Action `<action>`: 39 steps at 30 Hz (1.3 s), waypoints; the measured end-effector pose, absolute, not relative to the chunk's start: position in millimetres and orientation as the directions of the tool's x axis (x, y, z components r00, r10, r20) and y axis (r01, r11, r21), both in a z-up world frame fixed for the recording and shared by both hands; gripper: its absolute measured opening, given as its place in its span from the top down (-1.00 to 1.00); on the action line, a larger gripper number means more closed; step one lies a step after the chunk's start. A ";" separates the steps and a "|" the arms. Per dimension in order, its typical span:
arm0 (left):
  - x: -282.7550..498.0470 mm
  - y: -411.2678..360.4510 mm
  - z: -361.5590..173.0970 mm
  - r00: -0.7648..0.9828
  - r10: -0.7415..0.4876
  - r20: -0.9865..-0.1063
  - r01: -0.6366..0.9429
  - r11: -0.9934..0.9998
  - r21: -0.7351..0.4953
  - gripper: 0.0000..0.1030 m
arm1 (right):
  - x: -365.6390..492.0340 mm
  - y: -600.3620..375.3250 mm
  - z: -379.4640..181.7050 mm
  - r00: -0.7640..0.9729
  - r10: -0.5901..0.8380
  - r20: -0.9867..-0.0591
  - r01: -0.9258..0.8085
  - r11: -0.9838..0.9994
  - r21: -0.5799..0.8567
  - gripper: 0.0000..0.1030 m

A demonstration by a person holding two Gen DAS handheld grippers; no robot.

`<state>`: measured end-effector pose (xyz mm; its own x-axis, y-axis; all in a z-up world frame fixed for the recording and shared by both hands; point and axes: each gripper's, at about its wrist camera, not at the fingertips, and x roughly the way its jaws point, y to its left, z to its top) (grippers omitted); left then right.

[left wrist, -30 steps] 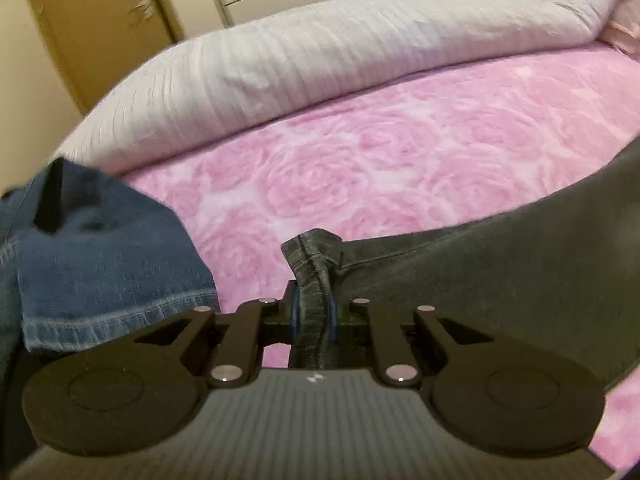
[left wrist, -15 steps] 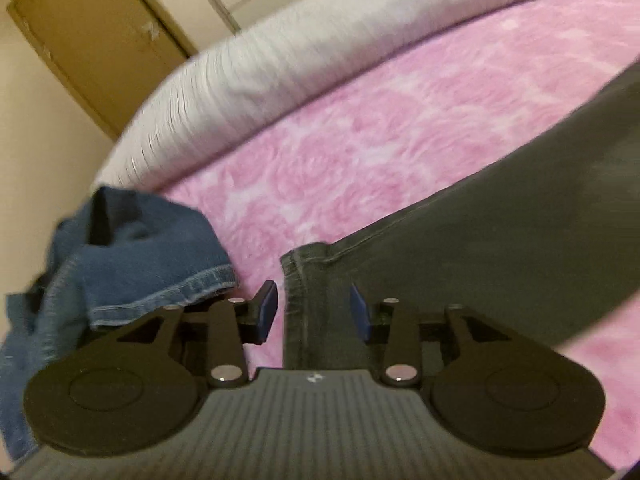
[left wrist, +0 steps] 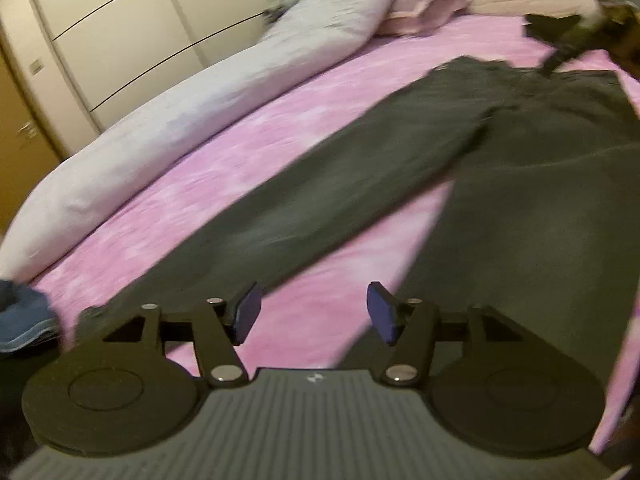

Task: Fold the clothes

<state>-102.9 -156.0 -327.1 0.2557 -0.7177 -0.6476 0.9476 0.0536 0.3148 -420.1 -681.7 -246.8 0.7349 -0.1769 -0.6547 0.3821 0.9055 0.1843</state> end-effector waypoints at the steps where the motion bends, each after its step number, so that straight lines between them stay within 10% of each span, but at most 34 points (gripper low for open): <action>1: -117.4 -163.7 -328.9 0.223 -0.726 -0.650 0.955 0.028 0.297 -0.08 | -428.7 -701.2 -246.9 0.729 -0.194 -0.656 0.421 0.884 0.206 -0.13; 11: -205.5 -255.8 -347.0 0.063 -0.738 -0.672 0.931 -0.198 0.305 -0.11 | -440.4 -793.7 -293.6 0.644 -0.112 -0.757 0.375 0.909 0.184 -0.19; 13: -213.6 -265.3 -348.6 0.055 -0.740 -0.670 0.921 -0.221 0.320 -0.11 | -446.9 -794.6 -290.5 0.650 -0.137 -0.748 0.386 0.907 0.169 0.61; 21: -225.8 -279.0 -353.6 0.053 -0.748 -0.661 0.914 -0.229 0.333 -0.11 | -432.3 -803.8 -252.8 0.754 -0.180 -0.631 0.339 0.930 0.139 0.76; 28: -227.9 -273.2 -356.8 0.057 -0.733 -0.677 0.921 -0.224 0.319 -0.11 | -423.0 -812.2 -289.0 0.650 -0.247 -0.718 0.444 0.891 0.096 0.07; 39: -249.9 -244.0 -344.1 0.025 -0.766 -0.643 0.933 -0.212 0.289 -0.12 | -590.5 -750.0 -253.0 0.682 -0.434 -0.588 0.701 0.616 0.358 -0.34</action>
<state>-249.9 -244.0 -344.1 0.0251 -0.7658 -0.6425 0.9334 -0.2122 0.2893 -590.5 -750.0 -253.0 0.6822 -0.4344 -0.5882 0.7014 0.6162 0.3583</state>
